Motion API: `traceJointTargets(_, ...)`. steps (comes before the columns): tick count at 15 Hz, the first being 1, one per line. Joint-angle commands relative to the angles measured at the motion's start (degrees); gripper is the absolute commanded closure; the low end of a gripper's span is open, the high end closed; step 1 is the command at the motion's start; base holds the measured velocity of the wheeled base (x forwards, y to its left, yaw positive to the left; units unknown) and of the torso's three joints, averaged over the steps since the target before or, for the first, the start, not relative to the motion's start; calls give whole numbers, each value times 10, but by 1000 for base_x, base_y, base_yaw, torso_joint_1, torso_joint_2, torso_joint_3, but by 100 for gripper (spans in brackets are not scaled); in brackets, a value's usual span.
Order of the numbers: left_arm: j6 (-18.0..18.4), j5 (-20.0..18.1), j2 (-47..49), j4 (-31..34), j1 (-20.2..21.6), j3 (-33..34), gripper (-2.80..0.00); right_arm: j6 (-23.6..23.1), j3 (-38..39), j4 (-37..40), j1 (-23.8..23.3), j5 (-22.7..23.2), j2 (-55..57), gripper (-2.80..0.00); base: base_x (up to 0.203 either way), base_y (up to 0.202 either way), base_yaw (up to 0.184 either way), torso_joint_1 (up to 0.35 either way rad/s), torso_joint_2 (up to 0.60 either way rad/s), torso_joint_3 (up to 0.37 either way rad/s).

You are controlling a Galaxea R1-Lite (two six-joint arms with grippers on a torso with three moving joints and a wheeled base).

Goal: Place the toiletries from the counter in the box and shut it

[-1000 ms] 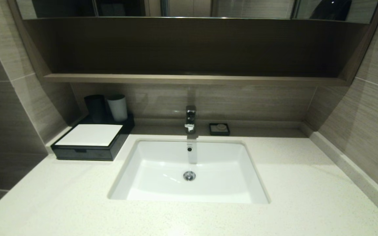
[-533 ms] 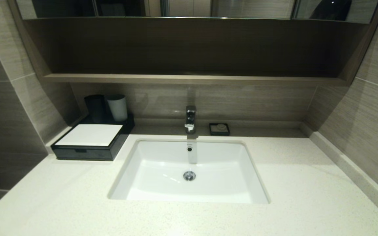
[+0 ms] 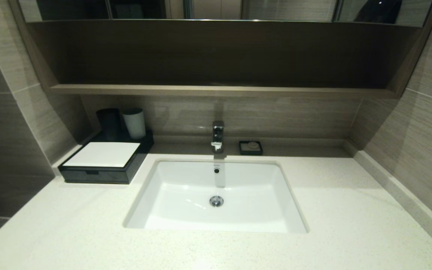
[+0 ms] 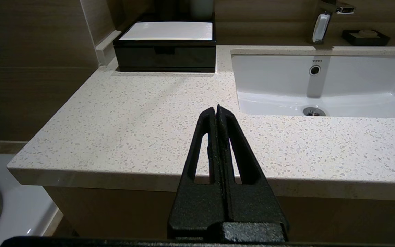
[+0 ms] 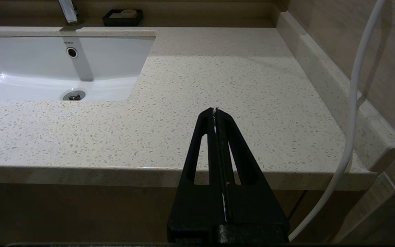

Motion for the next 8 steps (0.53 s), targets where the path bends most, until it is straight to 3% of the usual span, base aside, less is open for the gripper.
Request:
traceJointTargets(1,0,0,1,0,0,11,0,0,1,0,0,0,0,0,0,0,0,0,0,0)
traceJointTargets(8,0,0,1,0,0,11,0,0,1,0,0,0,0,0,0,0,0,0,0,0)
